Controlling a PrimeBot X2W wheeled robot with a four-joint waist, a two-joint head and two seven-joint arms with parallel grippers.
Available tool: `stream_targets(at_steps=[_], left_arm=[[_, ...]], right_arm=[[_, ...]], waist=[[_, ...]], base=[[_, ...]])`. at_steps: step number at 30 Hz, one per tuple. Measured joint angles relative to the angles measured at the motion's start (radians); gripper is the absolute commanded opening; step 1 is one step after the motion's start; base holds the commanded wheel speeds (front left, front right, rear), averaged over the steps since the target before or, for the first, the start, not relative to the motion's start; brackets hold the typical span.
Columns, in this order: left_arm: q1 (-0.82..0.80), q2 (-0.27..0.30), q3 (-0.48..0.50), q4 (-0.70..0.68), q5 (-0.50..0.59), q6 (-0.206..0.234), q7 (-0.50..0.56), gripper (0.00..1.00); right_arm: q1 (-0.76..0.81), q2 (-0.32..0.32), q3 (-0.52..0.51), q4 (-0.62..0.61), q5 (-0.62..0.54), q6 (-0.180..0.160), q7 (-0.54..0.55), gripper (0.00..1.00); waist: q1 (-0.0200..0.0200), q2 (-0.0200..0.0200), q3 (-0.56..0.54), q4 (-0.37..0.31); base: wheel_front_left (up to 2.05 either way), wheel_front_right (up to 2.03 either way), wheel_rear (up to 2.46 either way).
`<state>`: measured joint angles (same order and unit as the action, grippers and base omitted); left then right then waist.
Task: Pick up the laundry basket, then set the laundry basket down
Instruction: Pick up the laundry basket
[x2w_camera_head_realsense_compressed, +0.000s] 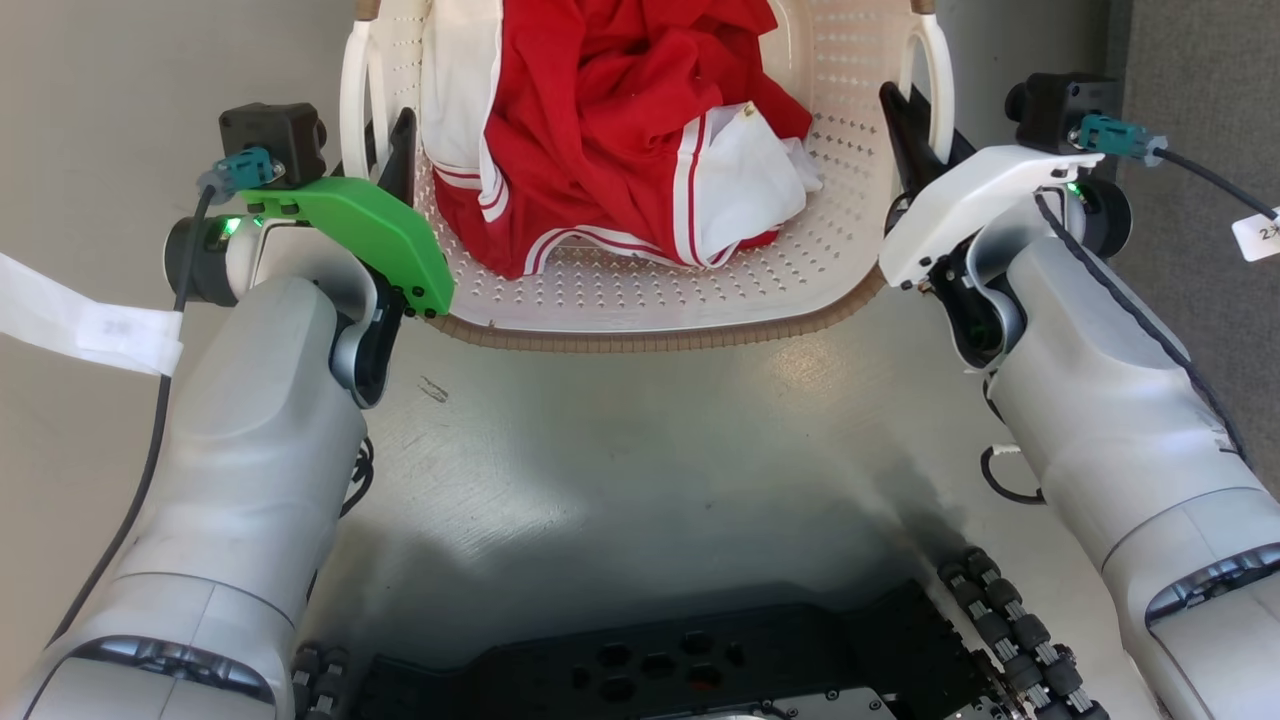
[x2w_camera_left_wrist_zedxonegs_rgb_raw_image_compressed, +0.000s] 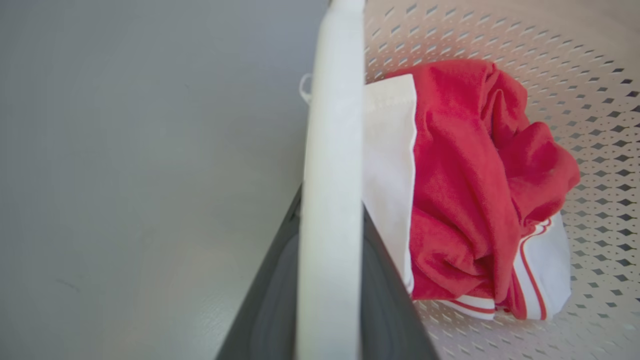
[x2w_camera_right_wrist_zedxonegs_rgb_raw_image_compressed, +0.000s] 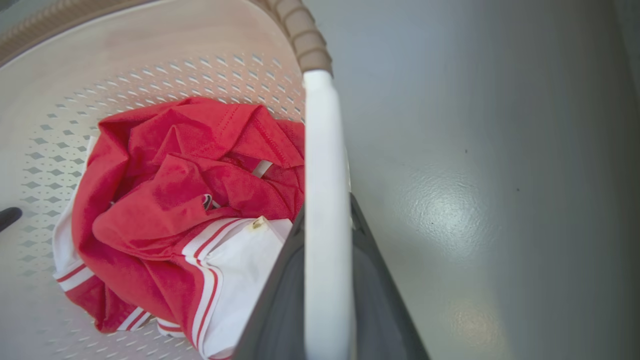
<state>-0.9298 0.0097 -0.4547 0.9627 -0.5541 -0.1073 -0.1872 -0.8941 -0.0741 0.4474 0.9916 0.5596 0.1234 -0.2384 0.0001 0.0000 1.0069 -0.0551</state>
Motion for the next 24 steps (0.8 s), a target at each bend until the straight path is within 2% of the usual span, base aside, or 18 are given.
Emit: stream_targets(at_steps=[11, 24], left_arm=[[-0.004, 0.003, -0.036, 0.047, -0.035, 0.0, -0.018, 0.0], [0.018, 0.0, -0.082, 0.101, -0.115, -0.006, -0.007, 0.0]], right_arm=[[0.0, 0.005, 0.04, 0.033, 0.015, 0.0, -0.004, 0.0], [0.007, 0.009, 0.095, 0.086, 0.058, 0.0, -0.006, 0.0]], waist=[[0.0, 0.0, -0.043, 0.003], [0.0, 0.0, -0.174, 0.004]], base=[[0.0, 0.0, 0.0], [0.0, 0.0, 0.0]])
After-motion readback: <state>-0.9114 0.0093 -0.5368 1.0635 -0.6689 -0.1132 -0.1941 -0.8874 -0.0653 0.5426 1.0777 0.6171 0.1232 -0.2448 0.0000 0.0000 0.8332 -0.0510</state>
